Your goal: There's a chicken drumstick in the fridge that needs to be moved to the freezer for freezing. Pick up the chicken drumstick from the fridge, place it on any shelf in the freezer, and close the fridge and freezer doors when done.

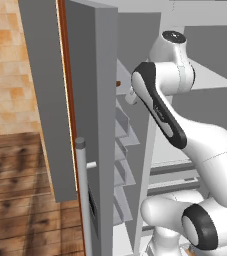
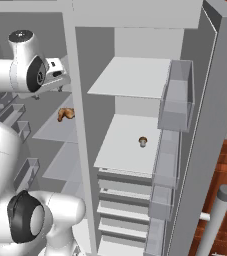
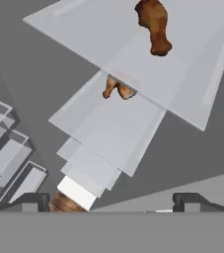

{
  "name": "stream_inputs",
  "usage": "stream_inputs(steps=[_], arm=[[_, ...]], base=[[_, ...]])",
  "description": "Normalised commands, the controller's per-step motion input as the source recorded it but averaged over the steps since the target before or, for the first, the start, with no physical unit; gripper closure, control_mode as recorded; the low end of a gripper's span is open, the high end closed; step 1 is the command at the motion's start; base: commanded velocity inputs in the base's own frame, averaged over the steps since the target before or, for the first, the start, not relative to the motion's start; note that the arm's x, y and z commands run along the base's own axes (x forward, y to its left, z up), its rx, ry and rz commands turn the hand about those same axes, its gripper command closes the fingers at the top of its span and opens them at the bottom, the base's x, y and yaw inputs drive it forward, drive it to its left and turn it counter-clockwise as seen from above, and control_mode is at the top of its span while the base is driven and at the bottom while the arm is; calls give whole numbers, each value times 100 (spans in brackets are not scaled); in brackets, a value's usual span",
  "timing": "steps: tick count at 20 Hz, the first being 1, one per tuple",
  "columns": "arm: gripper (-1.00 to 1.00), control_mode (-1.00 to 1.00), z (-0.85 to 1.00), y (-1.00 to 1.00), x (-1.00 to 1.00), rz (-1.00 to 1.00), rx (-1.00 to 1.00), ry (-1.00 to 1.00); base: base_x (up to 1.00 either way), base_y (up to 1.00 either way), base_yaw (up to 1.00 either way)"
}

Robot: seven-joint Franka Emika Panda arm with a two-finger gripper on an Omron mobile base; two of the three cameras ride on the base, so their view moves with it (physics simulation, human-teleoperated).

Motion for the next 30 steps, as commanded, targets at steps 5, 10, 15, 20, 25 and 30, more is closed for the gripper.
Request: stream_inputs(steps=[5,10,15,20,25,30], arm=[[-100,-100,2,-56,-76,-26,1,2],[-100,-100,0,-21,-46,-42,5,0],[-100,-100,1,-8,-54,-23,8,0],[-100,-100,0,-25,-71,-2,11,0],[-100,-100,-16,4,-24,1,1,-4],[-100,-100,-19,1,-20,5,0,-10]], base=[[0,0,0],[0,0,0],[0,0,0],[0,0,0],[0,0,0],[0,0,0]])
